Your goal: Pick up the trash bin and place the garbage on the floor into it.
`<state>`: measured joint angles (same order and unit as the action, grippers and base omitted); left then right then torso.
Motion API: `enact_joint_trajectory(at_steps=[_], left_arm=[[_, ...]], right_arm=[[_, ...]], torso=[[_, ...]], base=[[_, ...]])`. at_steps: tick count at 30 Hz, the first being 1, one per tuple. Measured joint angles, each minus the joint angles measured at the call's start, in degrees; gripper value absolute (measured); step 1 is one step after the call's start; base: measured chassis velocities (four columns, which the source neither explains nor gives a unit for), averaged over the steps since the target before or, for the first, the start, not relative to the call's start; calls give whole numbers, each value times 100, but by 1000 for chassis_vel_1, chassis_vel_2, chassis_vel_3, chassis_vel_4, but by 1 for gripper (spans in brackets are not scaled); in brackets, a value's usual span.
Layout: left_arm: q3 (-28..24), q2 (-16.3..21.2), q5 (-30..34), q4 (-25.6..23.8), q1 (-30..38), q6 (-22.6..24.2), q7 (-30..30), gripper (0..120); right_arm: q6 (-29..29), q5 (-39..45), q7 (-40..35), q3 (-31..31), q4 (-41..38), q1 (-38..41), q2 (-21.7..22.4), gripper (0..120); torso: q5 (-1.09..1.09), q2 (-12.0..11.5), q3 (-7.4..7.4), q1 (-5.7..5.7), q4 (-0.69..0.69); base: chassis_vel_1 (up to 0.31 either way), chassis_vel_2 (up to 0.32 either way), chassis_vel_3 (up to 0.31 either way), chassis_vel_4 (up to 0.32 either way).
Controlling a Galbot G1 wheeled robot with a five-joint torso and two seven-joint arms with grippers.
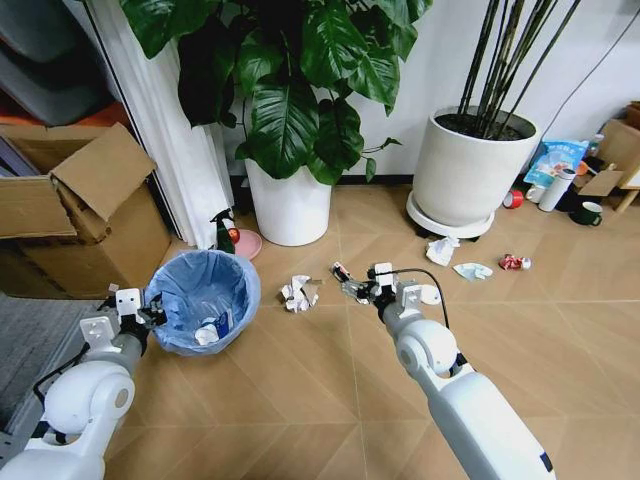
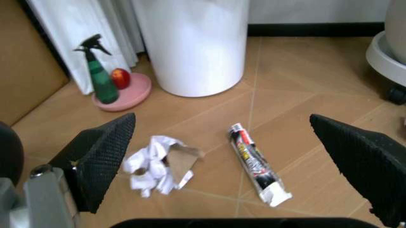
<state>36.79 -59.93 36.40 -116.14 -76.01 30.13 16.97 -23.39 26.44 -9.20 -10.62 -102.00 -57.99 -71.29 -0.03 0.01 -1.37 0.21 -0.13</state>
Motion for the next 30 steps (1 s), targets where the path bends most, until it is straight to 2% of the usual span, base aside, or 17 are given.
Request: enact_joint_trajectory(at_steps=[10, 14, 17, 18, 19, 20, 21, 22, 25, 30], left_arm=[[-16, -14, -72, 0, -14, -24, 49, 0], [68, -61, -140, 10, -31, -43, 147, 0], [193, -109, -123, -41, -115, -55, 203, 0], [193, -109, -123, -41, -115, -55, 203, 0], [247, -112, -109, -91, -161, -57, 209, 0], [298, -113, -97, -157, -208, -57, 209, 0], [348, -114, -70, -210, -252, -46, 208, 0], [348, -114, -70, -210, -252, -46, 208, 0], [504, -106, -4, -314, -337, -16, 214, 0], [659, -75, 75, -396, -399, 1, 219, 0]], right_arm=[[88, -205, 193, 111, 156, -130, 10, 100], [190, -258, 402, 348, 543, 12, 6, 100], [591, -324, 843, 710, 1420, 431, -47, 100], [591, -324, 843, 710, 1420, 431, -47, 100], [762, -340, 1021, 828, 1690, 586, -91, 100], [957, -363, 1256, 1005, 2088, 853, -177, 100], [1123, -360, 1467, 1198, 2461, 1112, -261, 100], [1123, -360, 1467, 1198, 2461, 1112, -261, 100], [1291, -341, 1841, 1699, 3369, 1764, -473, 100], [1268, -299, 1899, 2061, 4293, 2184, -799, 100]], torso=[[-1, 0, -2, 2, 0], [-2, 0, -2, 3, 0], [-2, -1, -2, 2, 0], [-2, -1, -2, 2, 0], [-3, 0, -1, 2, -5], [-4, 0, 0, 0, 1], [0, 0, 0, 1, 0], [0, 0, 0, 1, 0], [-3, 0, 0, 0, 4], [-3, -1, -1, 1, -1]], base=[[-203, 197, 203, -215], [-108, 108, 87, -39], [-34, 32, -11, -10], [0, 0, 0, 0], [0, 0, 0, 0], [47, -34, -54, 18], [61, -34, -30, 52], [61, -34, -30, 52], [24, -9, -8, 37], [0, 0, 0, 0]])
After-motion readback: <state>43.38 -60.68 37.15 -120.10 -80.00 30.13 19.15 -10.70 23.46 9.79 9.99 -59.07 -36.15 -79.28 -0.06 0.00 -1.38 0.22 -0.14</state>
